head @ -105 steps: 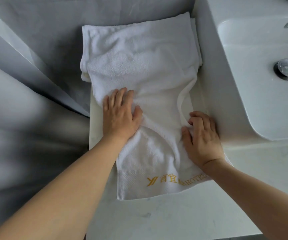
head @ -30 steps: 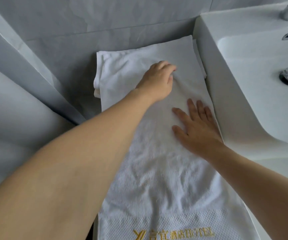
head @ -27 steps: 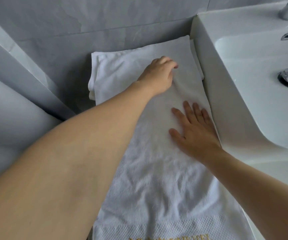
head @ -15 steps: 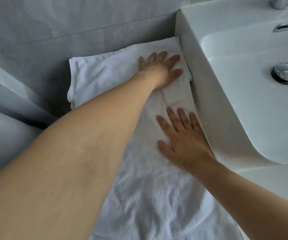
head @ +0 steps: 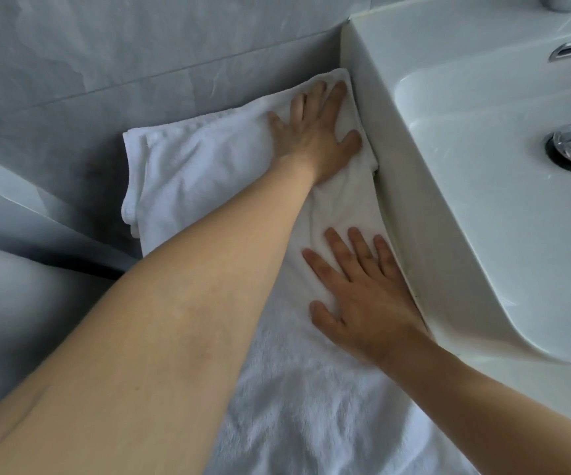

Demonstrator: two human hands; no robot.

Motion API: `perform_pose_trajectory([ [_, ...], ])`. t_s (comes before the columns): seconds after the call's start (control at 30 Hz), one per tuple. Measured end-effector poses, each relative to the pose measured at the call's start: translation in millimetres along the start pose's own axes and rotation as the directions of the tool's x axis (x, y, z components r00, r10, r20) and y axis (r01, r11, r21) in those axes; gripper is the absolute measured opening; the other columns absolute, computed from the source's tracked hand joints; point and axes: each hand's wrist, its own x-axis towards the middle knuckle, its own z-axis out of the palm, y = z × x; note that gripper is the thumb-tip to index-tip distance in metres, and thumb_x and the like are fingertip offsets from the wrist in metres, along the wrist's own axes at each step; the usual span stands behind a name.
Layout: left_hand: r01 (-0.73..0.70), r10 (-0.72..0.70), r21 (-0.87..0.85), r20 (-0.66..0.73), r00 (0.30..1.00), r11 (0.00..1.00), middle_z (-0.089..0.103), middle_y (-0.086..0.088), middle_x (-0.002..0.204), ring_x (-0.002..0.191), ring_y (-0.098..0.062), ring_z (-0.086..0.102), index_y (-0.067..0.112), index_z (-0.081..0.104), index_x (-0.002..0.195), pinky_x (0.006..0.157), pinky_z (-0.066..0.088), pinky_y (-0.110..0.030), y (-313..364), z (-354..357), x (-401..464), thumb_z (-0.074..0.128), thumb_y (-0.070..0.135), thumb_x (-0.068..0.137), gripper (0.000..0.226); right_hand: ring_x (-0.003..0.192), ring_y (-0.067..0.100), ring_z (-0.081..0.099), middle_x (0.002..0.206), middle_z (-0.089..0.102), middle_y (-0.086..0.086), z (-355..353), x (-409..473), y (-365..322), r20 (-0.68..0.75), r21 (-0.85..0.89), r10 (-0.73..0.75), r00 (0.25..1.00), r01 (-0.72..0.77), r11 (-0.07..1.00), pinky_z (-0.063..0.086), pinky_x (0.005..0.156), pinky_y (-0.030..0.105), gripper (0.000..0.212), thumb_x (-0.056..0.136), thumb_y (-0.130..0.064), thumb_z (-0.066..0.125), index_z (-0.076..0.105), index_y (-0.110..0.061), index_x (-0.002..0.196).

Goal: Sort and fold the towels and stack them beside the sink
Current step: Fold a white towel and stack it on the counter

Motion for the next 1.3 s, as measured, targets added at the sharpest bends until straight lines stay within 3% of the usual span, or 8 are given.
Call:
perform_pose_trajectory([
  [0.13,-0.142,0.139,-0.002,-0.177,0.974,0.99,0.005,0.001,0.166,0.15,-0.026,0.01,0.022,0.011,0.158,0.117,0.013,-0.045,-2,6,-5,0.041,0.056,0.093,0.079,0.151,0.029,0.006,0.164,0.014,0.004,0,1,0,0.0,-0.008,0.006,1.0,-0.006,1.0,0.002,0.119,0.055,0.072,0.087,-0.06,0.034,0.024,-0.036,0.154],
  [0.4,-0.046,0.043,0.022,0.138,0.99,0.999,-0.005,0.008,0.167,0.153,-0.021,-0.006,0.031,0.001,0.159,0.118,-0.005,-0.062,2,1,13,0.016,0.059,0.101,0.066,0.151,0.029,0.006,0.164,0.015,0.004,-3,1,1,0.01,-0.018,0.017,1.0,-0.017,1.0,0.001,0.118,0.057,0.072,0.087,-0.06,0.032,0.024,-0.035,0.154],
  [0.57,-0.12,0.13,0.087,-0.128,0.983,0.989,0.043,-0.009,0.14,0.128,-0.033,0.038,0.016,0.047,0.134,0.104,0.033,-0.042,-4,-12,-21,0.043,0.053,0.096,0.054,0.151,0.028,-0.001,0.165,0.007,0.003,-3,1,1,0.026,-0.026,0.026,0.999,-0.025,0.999,-0.004,0.119,0.056,0.072,0.088,-0.061,0.027,0.017,-0.037,0.155],
  [0.8,-0.174,0.173,0.002,0.083,0.981,0.985,0.061,-0.014,0.116,0.1,-0.031,0.056,0.013,0.054,0.105,0.074,0.036,-0.032,-3,-23,-21,0.045,0.027,0.099,0.018,0.151,0.026,0.005,0.164,0.01,0.002,-6,0,0,0.036,-0.023,0.008,0.999,-0.007,1.0,0.0,0.118,0.057,0.07,0.088,-0.059,0.028,0.021,-0.038,0.154],
  [1.0,-0.075,0.066,-0.33,-0.038,0.997,0.941,0.064,-0.007,0.095,0.091,-0.026,0.06,0.013,0.059,0.093,0.071,0.044,-0.03,-2,-34,-7,0.055,0.019,0.091,0.008,0.15,0.026,0.015,0.162,0.02,0.001,-6,0,-1,0.024,-0.047,-0.085,0.996,0.086,0.995,0.006,0.119,0.056,0.066,0.087,-0.056,0.036,0.034,-0.034,0.15],
  [1.17,-0.139,0.136,-0.033,-0.094,0.986,0.99,0.053,-0.008,0.123,0.117,-0.032,0.045,0.02,0.053,0.118,0.095,0.033,-0.041,-7,-1,-21,0.042,0.042,0.1,0.03,0.151,0.023,0.007,0.163,0.015,-0.002,-5,1,0,0.047,-0.009,-0.076,0.996,0.077,0.997,0.0,0.12,0.052,0.067,0.089,-0.055,0.031,0.025,-0.035,0.153],
  [1.23,-0.105,0.102,-0.021,-0.11,0.989,0.994,0.033,-0.008,0.15,0.141,-0.033,0.025,0.027,0.041,0.14,0.113,0.016,-0.054,-9,-3,-21,0.036,0.052,0.1,0.047,0.151,0.022,0.006,0.164,0.013,-0.003,-5,1,0,0.053,0.001,-0.075,0.996,0.075,0.997,0.002,0.12,0.052,0.067,0.089,-0.055,0.03,0.023,-0.035,0.153],
  [1.3,-0.036,0.035,-0.025,-0.021,0.999,0.999,0.005,0.001,0.166,0.152,-0.027,-0.004,0.039,0.02,0.154,0.113,-0.007,-0.067,-16,-4,-18,0.024,0.061,0.099,0.06,0.152,0.021,0.003,0.164,0.01,-0.004,-4,0,1,0.063,0.004,-0.07,0.996,0.07,0.998,0.001,0.121,0.051,0.068,0.089,-0.055,0.027,0.021,-0.035,0.154],
])
